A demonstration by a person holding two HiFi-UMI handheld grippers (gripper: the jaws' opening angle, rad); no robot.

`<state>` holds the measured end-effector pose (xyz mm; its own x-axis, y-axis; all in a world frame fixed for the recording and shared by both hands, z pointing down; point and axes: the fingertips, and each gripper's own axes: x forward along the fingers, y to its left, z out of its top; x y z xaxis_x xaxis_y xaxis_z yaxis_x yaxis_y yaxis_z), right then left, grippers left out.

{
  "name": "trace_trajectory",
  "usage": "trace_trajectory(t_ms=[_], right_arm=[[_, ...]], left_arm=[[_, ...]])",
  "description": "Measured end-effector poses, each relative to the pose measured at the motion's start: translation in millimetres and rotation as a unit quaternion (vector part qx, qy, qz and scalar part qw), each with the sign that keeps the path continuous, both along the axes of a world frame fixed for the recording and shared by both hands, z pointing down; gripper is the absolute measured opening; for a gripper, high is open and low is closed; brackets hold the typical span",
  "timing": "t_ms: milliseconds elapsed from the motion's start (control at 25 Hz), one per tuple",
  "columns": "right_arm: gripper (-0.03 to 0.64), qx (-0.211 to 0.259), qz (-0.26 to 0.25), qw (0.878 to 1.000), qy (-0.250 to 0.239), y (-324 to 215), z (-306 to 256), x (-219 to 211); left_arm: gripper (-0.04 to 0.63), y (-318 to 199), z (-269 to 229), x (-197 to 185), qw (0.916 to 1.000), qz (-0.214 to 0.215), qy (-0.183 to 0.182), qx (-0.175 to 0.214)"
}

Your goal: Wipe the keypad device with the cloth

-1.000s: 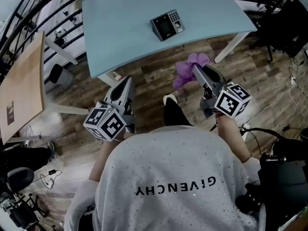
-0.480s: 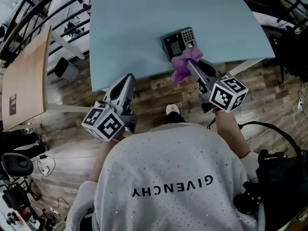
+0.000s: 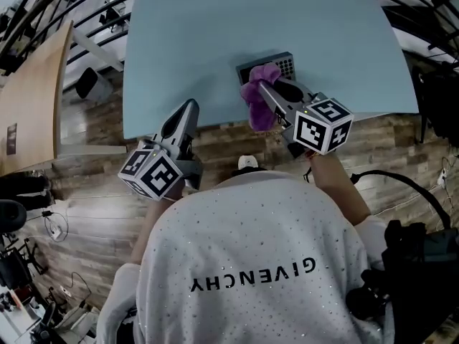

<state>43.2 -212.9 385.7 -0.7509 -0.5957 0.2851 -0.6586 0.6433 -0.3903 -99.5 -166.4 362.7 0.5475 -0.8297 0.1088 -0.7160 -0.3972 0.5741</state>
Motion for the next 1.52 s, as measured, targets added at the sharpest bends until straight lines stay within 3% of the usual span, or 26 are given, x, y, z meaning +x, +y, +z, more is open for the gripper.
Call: trace_trajectory(t_ms=[200,480,1520], right_arm=[[0.046,-0.011,-0.037,0.999,0.031,-18,24,-25],[0.047,-0.015,-0.02,0.995,0.097,-39,54,-19],[0.049,-0.026,0.106,0.991,0.078,-87,62,101]], left_arm=[[0.002,-16,8,7,1.0,-0.007,0.001,-0.007],[0.002,-22,14,6,0.9998,-0.009,-0.009,-0.017],[0.002,-64,16,24,0.9996,-0.003,-0.017,-0.023]])
